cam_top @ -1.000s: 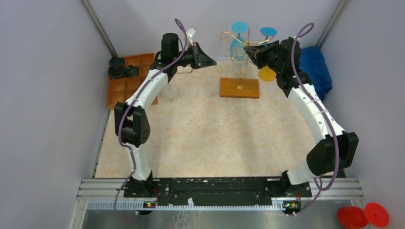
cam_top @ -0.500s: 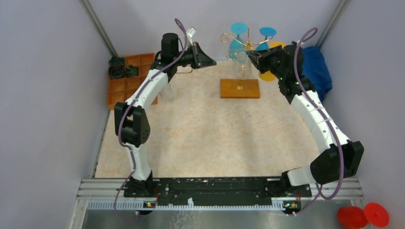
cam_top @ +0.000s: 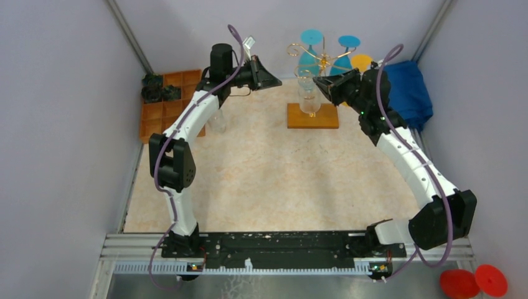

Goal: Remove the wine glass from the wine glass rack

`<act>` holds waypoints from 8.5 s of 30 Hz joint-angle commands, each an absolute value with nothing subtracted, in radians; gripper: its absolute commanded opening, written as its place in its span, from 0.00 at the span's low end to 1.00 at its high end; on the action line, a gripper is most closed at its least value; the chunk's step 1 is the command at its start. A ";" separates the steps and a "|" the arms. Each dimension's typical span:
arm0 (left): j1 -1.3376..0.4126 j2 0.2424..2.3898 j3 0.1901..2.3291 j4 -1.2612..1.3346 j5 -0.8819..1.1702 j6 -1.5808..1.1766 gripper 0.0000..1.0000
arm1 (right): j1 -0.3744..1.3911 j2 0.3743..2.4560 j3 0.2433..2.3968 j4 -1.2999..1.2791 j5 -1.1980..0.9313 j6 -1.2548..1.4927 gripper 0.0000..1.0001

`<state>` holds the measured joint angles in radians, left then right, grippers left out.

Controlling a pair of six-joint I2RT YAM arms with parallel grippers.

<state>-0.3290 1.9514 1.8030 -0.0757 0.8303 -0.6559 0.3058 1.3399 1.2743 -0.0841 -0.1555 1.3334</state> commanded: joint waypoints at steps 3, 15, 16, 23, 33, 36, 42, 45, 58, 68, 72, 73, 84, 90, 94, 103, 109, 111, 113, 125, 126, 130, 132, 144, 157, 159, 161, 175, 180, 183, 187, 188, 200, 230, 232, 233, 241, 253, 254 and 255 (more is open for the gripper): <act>-0.322 1.900 1.767 -0.112 0.787 -0.623 0.00 | 0.359 1.239 1.251 0.034 -0.192 1.286 0.00; -0.337 1.503 1.301 0.189 0.777 -0.667 0.01 | 0.440 1.089 1.178 0.099 -0.275 1.154 0.00; -0.337 1.467 1.234 0.285 0.815 -0.698 0.05 | 0.439 1.080 1.163 0.133 -0.289 1.167 0.00; -0.340 1.372 0.958 0.929 1.039 -0.984 0.60 | 0.441 1.047 1.078 0.408 -0.368 1.200 0.00; -0.339 1.534 0.936 1.692 1.063 -1.429 0.84 | 0.440 1.095 0.957 0.895 -0.425 1.403 0.00; -0.338 1.607 0.981 1.788 1.052 -1.527 0.84 | 0.440 1.129 0.931 1.027 -0.423 1.483 0.00; -0.333 1.629 1.008 1.793 1.012 -1.527 0.82 | 0.441 1.177 0.907 1.162 -0.430 1.581 0.00; -0.333 1.624 1.037 1.792 0.997 -1.521 0.81 | 0.442 1.203 0.876 1.244 -0.427 1.629 0.00; -0.333 1.623 1.077 1.793 0.978 -1.560 0.76 | 0.461 1.341 0.806 1.473 -0.401 1.723 0.00; -0.337 1.521 1.064 1.791 0.960 -1.580 0.61 | 0.510 1.517 0.772 1.723 -0.362 1.775 0.00; -0.340 1.468 1.050 1.791 0.954 -1.585 0.46 | 0.541 1.546 0.796 1.723 -0.362 1.768 0.00; -0.341 1.462 1.049 1.785 0.957 -1.585 0.44 | 0.547 1.555 0.796 1.722 -0.361 1.772 0.00; -0.342 1.384 1.036 1.375 1.015 -1.356 0.00 | 0.575 1.528 0.803 1.721 -0.362 1.758 0.00; -0.340 1.234 1.073 0.754 0.883 -0.905 0.00 | 0.574 1.497 0.785 1.719 -0.361 1.753 0.00; -0.339 1.144 1.258 0.268 0.671 -0.638 0.00 | 0.565 1.432 0.751 1.602 -0.375 1.665 0.25; -0.340 1.372 1.903 -0.705 0.018 -0.294 0.00 | 0.559 1.053 0.839 0.551 -0.372 1.026 0.63; -0.356 1.641 2.118 -0.970 -0.077 -0.240 0.00 | 0.559 0.909 1.099 -0.094 -0.139 0.687 0.63; -0.370 1.710 2.157 -1.022 -0.093 -0.227 0.00 | 0.558 0.879 1.148 -0.205 -0.035 0.638 0.62; -0.383 1.776 2.197 -1.072 -0.107 -0.214 0.00 | 0.559 0.860 1.186 -0.294 0.053 0.594 0.62; -0.407 2.052 2.259 -1.118 -0.066 -0.170 0.00 | 0.559 0.866 1.201 -0.337 0.154 0.508 0.62; -0.405 2.068 2.257 -1.110 -0.064 -0.170 0.00 | 0.560 0.868 1.196 -0.330 0.149 0.510 0.62; -0.394 2.133 2.235 -1.050 -0.041 -0.184 0.00 | 0.559 0.876 1.177 -0.294 0.135 0.517 0.62; -0.378 2.176 2.240 -1.036 -0.031 -0.192 0.00 | 0.560 0.887 1.173 -0.292 0.137 0.518 0.61; -0.303 2.277 2.191 -0.968 -0.005 -0.211 0.00 | 0.559 0.890 1.140 -0.255 0.169 0.509 0.60; -0.301 2.277 2.108 -0.947 0.036 -0.210 0.16 | 0.558 0.877 1.106 -0.210 0.170 0.532 0.60; -0.302 2.274 2.108 -0.948 0.048 -0.210 0.22 | 0.559 0.883 1.108 -0.210 0.165 0.530 0.61; -0.302 2.267 2.108 -0.946 0.059 -0.210 0.27 | 0.558 0.888 1.111 -0.207 0.153 0.527 0.65; -0.314 2.158 2.170 -0.997 0.014 -0.207 0.36 | 0.560 0.906 1.124 -0.189 0.126 0.520 0.72; -0.314 2.050 2.234 -0.948 0.009 -0.219 0.37 | 0.558 0.995 1.268 -0.258 0.127 0.499 0.68; -0.312 1.954 2.241 -0.847 0.063 -0.208 0.37 | 0.559 1.098 1.406 -0.312 0.169 0.434 0.68; -0.313 1.749 2.022 -0.538 0.336 -0.250 0.40 | 0.557 1.227 1.602 -0.368 0.290 0.330 0.65; -0.313 1.702 1.961 -0.457 0.425 -0.274 0.41 | 0.557 1.269 1.660 -0.395 0.314 0.306 0.64; -0.316 1.420 1.395 0.283 0.822 -0.651 0.41 | 0.494 1.724 2.087 -0.542 0.433 0.206 0.55; -0.316 1.413 1.339 0.211 0.793 -0.576 0.36 | 0.408 1.864 2.037 -0.476 0.399 0.262 0.07; -0.316 1.414 1.336 0.211 0.788 -0.575 0.35 | 0.408 1.849 2.021 -0.458 0.399 0.261 0.00; -0.316 1.413 1.334 0.212 0.786 -0.575 0.35 | 0.407 1.844 2.021 -0.455 0.397 0.261 0.00; -0.316 1.412 1.349 0.197 0.780 -0.573 0.34 | 0.408 1.814 2.057 -0.477 0.364 0.259 0.00; -0.316 1.416 1.382 0.168 0.772 -0.558 0.32 | 0.425 1.709 2.021 -0.483 0.297 0.266 0.00; -0.316 1.417 1.382 0.169 0.772 -0.558 0.32 | 0.428 1.703 2.020 -0.483 0.293 0.265 0.00; -0.316 1.417 1.384 0.170 0.772 -0.558 0.31 | 0.431 1.698 2.022 -0.486 0.291 0.262 0.00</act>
<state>-0.3164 1.4288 1.3464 0.1741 0.7700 -0.5785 0.4107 1.8069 2.0022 -0.5465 0.3431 0.2459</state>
